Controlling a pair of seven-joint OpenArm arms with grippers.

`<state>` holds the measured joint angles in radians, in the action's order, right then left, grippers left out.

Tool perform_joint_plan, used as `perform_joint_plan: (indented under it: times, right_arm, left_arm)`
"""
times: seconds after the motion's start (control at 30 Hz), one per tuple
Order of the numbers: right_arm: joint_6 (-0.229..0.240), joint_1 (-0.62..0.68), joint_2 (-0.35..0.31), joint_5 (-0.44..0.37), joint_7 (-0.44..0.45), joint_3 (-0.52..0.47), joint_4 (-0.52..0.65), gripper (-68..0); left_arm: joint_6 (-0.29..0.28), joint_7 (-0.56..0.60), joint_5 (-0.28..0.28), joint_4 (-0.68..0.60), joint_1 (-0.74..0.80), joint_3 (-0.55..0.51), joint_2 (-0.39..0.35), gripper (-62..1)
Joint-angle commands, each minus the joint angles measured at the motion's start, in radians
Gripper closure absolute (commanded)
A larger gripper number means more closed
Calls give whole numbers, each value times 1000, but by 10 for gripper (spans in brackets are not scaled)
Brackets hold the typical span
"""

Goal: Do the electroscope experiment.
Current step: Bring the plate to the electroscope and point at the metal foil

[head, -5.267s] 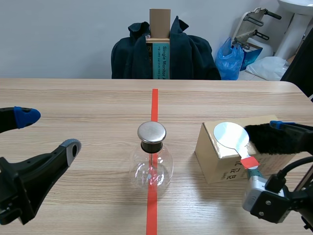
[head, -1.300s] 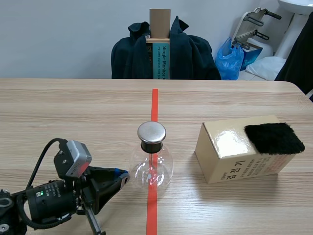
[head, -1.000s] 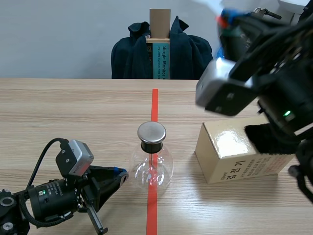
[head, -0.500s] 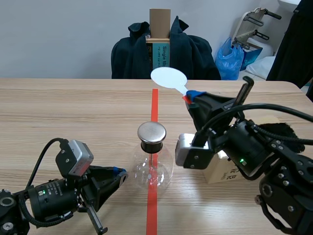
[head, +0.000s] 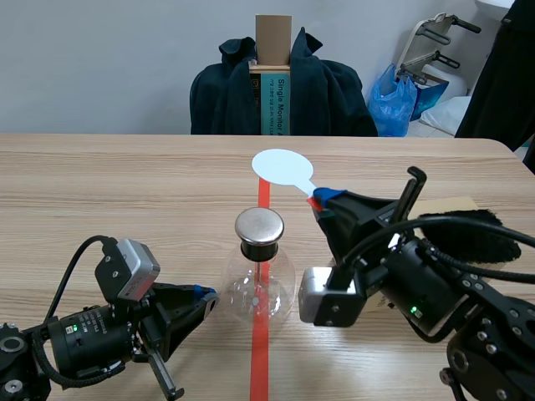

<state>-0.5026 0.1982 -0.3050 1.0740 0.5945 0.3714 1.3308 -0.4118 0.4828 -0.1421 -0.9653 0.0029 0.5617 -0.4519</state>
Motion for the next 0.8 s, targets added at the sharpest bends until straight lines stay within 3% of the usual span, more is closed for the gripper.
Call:
perform_joint_plan:
  times: [0.0,0.13,0.27,0.43,0.77]
  right_arm:
    - [-21,0,-8,-5,0,-3,23,-7]
    - [-35,25,-14,-3,0,-3,23,-7]
    - [-82,41,-19,-3,7,-3,23,-7]
    - [-86,43,-19,-3,8,-3,23,-7]
    - [-100,49,-20,23,137,-3,23,-7]
  left_arm:
    - [2,14,-10,-15,-3,-9,0,-29]
    - [2,14,-10,-15,-3,-9,0,-29]
    - [2,14,-10,-15,-3,-9,0,-29]
    - [2,14,-10,-15,-3,-9,0,-29]
    - [2,14,-10,-15,-3,-9,0,-29]
